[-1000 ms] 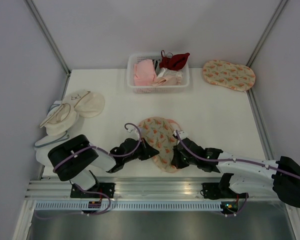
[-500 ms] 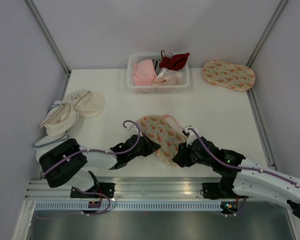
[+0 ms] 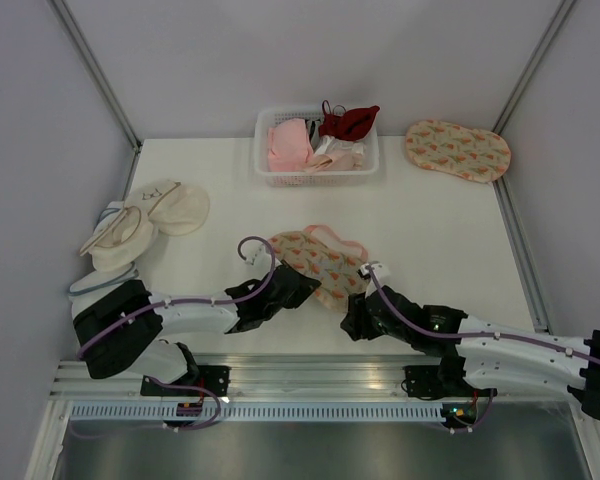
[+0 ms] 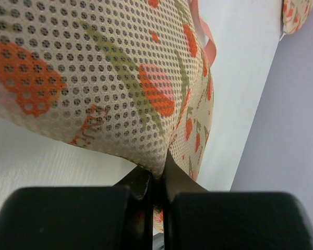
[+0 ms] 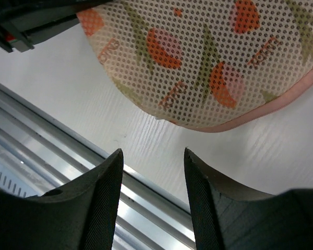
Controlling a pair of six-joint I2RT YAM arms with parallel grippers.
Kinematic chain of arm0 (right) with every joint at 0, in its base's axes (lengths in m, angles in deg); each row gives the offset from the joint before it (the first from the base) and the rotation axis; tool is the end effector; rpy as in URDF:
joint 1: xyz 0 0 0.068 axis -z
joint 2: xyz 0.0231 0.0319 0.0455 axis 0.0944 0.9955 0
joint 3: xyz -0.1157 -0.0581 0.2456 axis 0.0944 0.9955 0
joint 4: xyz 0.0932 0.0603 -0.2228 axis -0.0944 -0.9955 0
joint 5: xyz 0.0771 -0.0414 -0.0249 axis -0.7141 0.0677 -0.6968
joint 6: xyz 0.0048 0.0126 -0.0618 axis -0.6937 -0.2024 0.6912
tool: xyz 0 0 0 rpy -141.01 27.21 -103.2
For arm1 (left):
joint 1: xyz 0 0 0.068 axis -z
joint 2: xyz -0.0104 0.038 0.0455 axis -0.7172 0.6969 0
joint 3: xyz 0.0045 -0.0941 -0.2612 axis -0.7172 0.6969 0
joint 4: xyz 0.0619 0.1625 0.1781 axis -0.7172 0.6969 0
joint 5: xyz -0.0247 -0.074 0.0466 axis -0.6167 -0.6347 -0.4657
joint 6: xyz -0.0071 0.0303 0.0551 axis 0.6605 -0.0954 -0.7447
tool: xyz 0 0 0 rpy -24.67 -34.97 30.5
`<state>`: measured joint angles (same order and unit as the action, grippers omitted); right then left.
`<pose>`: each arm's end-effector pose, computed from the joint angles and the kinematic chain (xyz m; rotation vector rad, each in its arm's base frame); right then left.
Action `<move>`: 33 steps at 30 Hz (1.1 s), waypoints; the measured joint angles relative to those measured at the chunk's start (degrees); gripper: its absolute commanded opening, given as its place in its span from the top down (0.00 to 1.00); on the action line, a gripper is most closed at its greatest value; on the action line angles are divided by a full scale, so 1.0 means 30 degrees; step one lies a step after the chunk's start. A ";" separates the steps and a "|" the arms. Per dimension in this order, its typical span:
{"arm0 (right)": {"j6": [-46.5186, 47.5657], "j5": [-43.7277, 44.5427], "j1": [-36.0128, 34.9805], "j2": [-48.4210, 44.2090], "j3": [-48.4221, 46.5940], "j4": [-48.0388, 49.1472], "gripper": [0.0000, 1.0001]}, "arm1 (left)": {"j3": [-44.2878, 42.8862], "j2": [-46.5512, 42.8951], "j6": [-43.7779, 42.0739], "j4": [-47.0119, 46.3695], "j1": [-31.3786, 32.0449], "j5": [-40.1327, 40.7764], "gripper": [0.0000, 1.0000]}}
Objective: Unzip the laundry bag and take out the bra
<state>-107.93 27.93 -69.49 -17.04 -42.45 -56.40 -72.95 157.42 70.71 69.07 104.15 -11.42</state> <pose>0.0830 0.1471 0.1956 -0.3500 2.3716 0.6788 0.1561 -0.2193 0.1678 -0.7670 2.2095 -0.9980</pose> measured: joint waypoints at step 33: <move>-0.1122 0.5901 -0.0860 0.1734 -0.0138 0.1596 1.00 | 0.1231 -0.1974 0.0605 0.0255 -0.0109 -0.1399 0.98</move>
<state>-111.29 45.64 -72.07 -11.84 -42.86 -51.62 -69.26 151.50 72.52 69.84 103.82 -15.62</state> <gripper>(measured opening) 0.010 0.044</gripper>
